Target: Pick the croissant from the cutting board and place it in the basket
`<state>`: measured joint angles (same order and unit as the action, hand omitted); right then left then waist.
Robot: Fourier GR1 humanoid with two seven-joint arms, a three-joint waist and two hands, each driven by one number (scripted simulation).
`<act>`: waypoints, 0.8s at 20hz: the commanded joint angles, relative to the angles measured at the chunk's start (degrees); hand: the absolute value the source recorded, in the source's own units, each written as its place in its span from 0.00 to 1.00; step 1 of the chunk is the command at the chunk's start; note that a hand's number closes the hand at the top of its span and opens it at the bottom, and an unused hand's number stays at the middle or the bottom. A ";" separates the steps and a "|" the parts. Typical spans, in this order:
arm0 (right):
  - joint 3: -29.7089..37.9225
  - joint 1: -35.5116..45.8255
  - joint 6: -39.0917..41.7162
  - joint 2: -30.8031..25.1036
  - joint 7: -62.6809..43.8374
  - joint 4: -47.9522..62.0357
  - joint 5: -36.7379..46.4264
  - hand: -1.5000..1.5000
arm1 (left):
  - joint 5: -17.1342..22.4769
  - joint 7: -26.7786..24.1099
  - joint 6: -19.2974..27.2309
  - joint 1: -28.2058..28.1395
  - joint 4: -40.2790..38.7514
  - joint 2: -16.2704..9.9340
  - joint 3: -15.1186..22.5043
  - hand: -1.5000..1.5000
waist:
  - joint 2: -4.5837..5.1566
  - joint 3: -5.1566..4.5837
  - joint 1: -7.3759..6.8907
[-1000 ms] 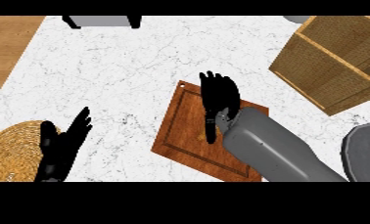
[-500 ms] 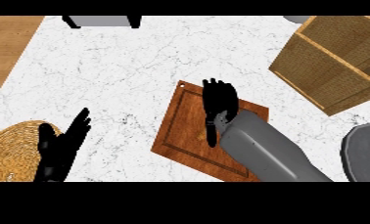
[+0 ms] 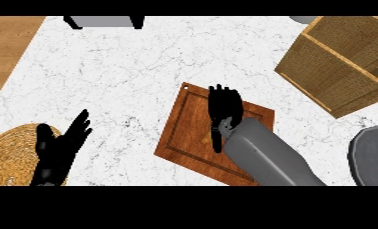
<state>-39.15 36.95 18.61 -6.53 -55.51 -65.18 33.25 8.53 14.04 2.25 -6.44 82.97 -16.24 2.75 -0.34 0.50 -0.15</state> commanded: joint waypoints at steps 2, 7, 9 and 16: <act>0.25 -2.73 -2.36 2.70 -0.08 3.80 4.68 0.00 | -1.96 2.42 1.47 -1.49 -0.04 2.03 1.33 0.50 | 0.35 -0.49 -0.18; 0.23 -4.52 1.45 -1.80 4.66 0.77 6.07 1.00 | -1.86 -1.90 0.00 -0.74 -5.96 2.84 0.00 0.50 | 0.32 -0.52 0.40; -0.33 -3.03 3.27 -2.07 6.00 -0.47 7.41 1.00 | -3.33 -1.41 1.41 -1.02 -4.71 3.80 0.95 0.50 | 0.29 -0.52 0.29; -0.85 -2.73 1.29 -0.07 9.32 5.11 12.81 1.00 | -3.70 -2.53 0.34 1.05 -8.53 4.28 -0.14 0.50 | 0.48 -0.53 0.07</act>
<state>-39.43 35.10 20.24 -6.75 -48.38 -62.25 44.05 5.87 12.42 2.49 -6.37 81.92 -13.56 2.42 -0.60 0.60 -0.23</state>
